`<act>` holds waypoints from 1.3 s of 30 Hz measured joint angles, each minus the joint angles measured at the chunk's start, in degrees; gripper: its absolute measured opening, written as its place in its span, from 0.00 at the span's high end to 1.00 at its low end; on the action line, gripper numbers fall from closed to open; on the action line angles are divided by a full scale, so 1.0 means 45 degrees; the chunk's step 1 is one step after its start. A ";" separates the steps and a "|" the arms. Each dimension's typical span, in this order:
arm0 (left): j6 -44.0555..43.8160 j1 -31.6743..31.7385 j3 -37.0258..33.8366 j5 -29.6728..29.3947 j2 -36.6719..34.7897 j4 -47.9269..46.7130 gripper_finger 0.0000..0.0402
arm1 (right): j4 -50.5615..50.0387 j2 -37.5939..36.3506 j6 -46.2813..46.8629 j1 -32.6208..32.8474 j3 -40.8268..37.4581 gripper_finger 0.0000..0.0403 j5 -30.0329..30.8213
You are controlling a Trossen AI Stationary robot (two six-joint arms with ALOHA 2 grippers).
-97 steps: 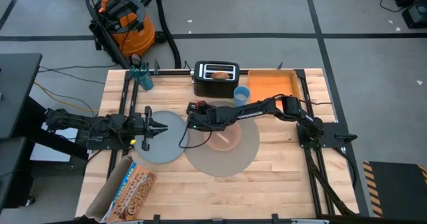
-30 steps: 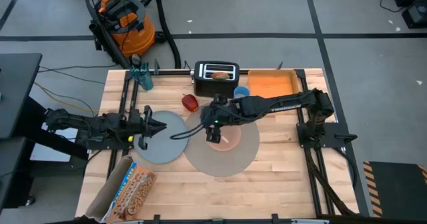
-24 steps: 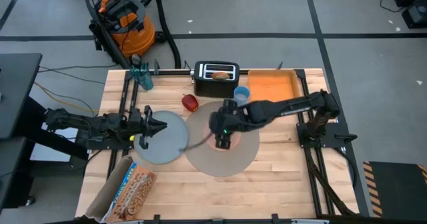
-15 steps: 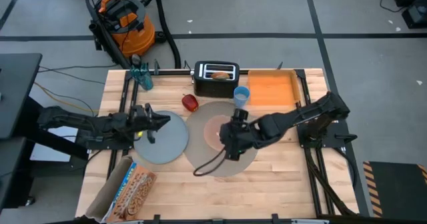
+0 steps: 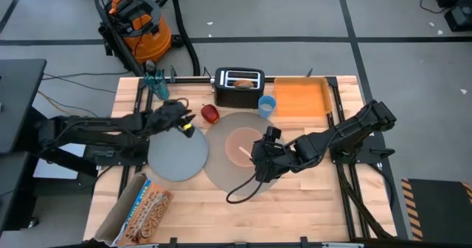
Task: Arrange a breakfast setting
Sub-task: Put the apple to the top left of the gray placemat
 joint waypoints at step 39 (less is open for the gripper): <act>0.3901 0.1629 0.0246 0.4011 0.5486 0.3956 0.61 | 0.0055 -0.0050 0.0642 -0.0131 -0.0254 0.28 -0.0879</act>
